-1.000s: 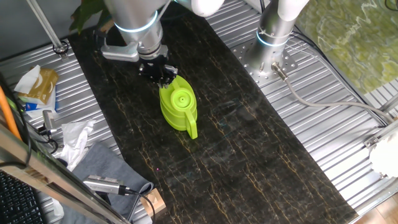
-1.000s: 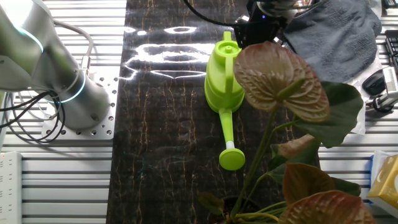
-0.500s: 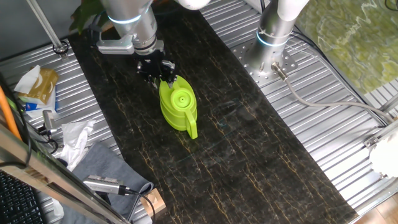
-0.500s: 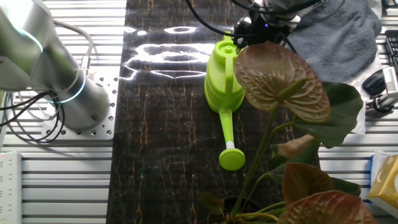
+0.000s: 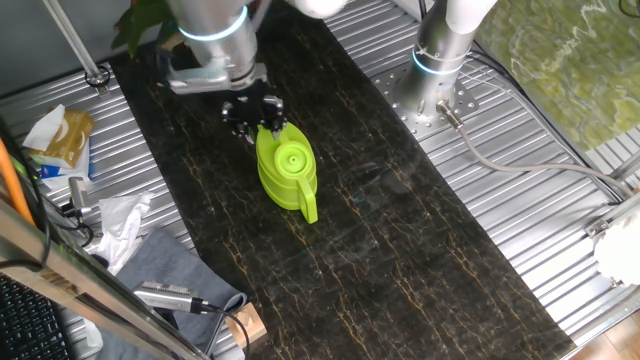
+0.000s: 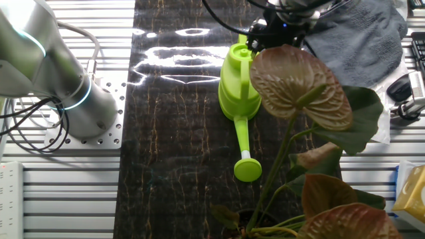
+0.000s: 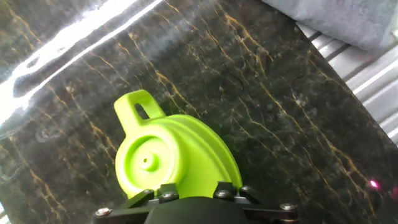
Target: Water the plant
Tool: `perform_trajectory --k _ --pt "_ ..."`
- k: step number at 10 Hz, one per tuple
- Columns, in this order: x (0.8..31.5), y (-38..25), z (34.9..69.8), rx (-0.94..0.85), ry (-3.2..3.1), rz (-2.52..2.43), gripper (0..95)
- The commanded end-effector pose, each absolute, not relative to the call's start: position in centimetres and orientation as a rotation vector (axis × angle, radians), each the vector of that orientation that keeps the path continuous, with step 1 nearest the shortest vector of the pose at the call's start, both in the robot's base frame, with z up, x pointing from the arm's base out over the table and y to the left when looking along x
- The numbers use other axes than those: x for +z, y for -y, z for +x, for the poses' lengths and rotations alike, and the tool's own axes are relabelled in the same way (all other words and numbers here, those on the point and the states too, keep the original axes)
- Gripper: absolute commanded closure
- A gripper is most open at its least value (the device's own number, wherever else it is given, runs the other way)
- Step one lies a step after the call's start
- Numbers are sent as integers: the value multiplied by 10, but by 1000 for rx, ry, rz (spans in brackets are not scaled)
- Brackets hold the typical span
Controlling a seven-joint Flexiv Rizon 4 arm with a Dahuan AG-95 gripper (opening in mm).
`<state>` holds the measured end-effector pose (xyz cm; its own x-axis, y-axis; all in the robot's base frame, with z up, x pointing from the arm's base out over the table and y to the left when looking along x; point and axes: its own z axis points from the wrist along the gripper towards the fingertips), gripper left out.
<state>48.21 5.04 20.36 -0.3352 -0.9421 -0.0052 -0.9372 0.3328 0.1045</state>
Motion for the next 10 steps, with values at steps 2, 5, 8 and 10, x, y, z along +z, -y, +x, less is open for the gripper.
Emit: perform_trajectory --k 2,5,8,10 --pt "203 -50 482 1 2309 2096 380" --pt "203 -50 482 -82 2344 2040 380" --pt "203 -50 482 -94 2402 1941 380" --pt "203 -50 482 -102 2441 1891 380"
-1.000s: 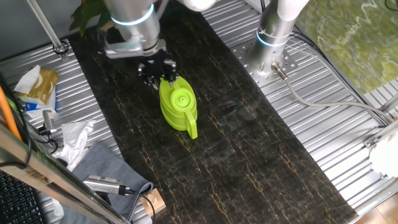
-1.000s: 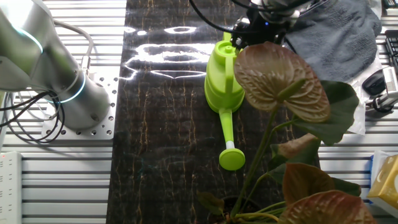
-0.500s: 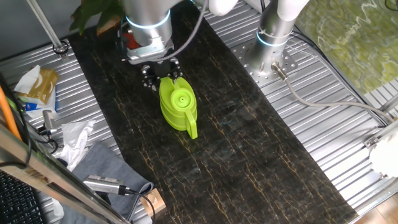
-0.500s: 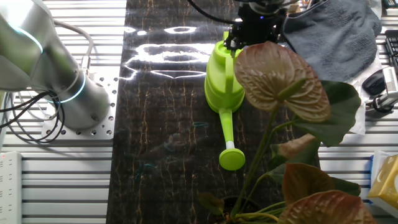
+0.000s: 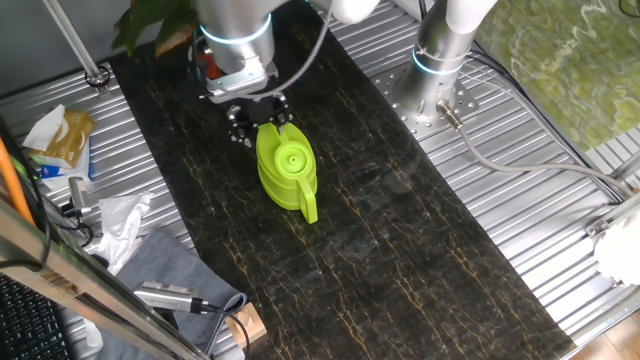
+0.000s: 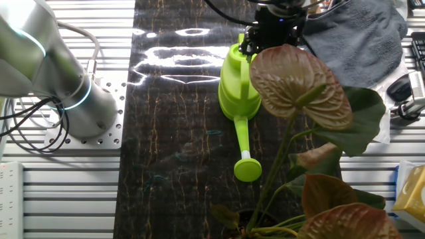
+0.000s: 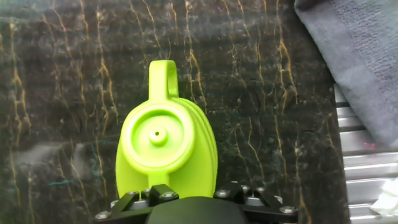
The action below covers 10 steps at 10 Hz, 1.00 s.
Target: Water the plant
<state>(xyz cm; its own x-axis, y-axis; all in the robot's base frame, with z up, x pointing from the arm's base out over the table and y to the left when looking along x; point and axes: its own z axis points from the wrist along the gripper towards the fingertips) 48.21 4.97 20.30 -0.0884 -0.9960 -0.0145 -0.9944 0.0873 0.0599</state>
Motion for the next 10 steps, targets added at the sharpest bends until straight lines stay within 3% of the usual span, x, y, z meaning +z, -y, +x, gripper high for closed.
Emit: perform_trajectory --k 1,10 --pt "203 -50 482 -100 2466 1855 380" --pt "203 -50 482 -85 2500 1805 380"
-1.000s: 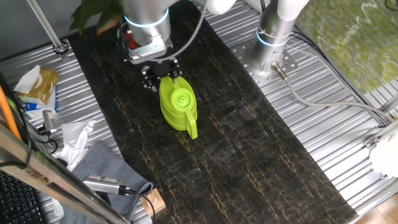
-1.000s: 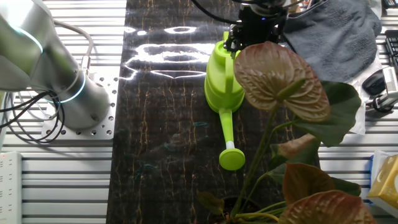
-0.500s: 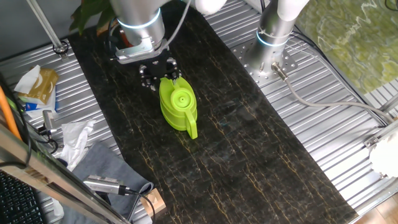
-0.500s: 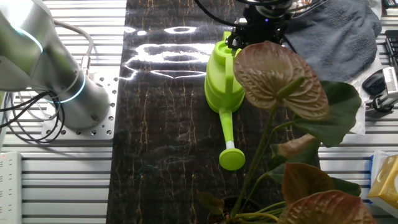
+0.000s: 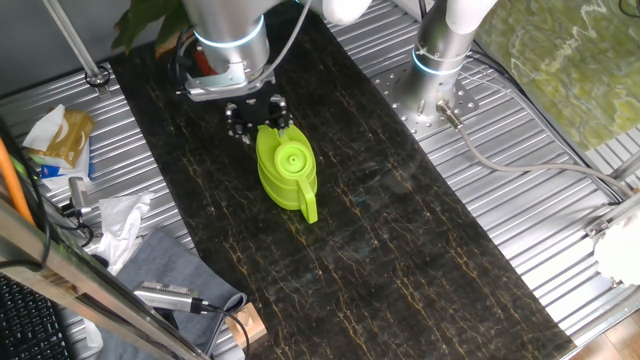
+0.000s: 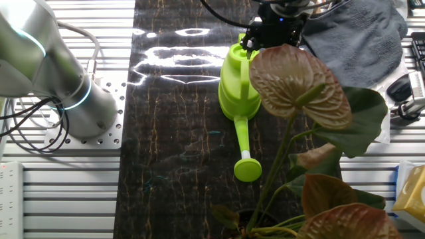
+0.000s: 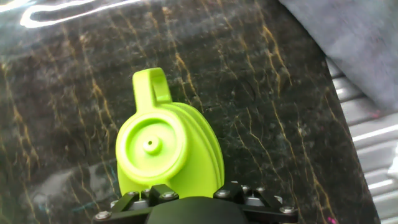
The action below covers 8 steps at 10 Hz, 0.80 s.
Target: Water the plant
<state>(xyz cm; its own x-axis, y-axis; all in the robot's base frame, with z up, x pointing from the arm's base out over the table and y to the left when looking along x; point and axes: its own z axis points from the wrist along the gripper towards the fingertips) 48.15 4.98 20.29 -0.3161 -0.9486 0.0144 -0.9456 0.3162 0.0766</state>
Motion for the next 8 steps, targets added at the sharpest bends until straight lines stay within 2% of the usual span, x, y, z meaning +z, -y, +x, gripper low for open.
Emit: perform_trajectory --k 1,8 --pt "203 -50 482 -86 2499 1806 380" --pt "203 -50 482 -83 2527 1765 380"
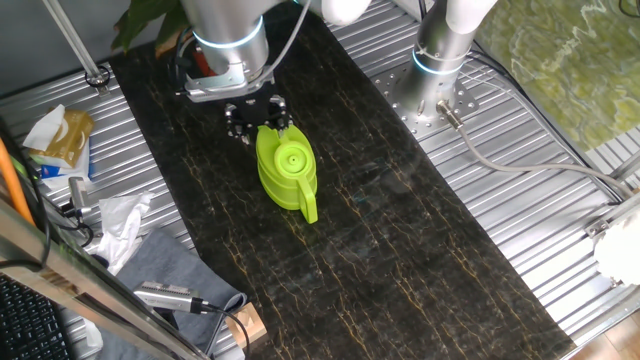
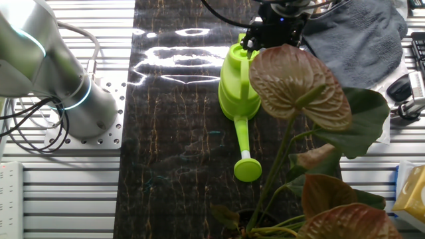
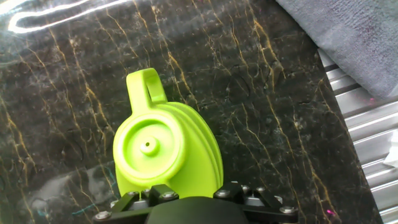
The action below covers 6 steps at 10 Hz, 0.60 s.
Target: Water the plant
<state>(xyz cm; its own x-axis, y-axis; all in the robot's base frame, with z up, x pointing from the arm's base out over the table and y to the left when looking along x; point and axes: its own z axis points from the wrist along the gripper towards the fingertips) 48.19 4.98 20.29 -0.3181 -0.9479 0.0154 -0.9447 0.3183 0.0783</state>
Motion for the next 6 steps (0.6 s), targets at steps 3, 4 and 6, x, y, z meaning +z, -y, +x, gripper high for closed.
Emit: perform_trajectory --k 3,4,6 --pt "203 -50 482 -65 2563 1712 380" --pt "203 -50 482 -56 2536 1762 380" --pt "203 -50 482 -3 2434 1935 380"
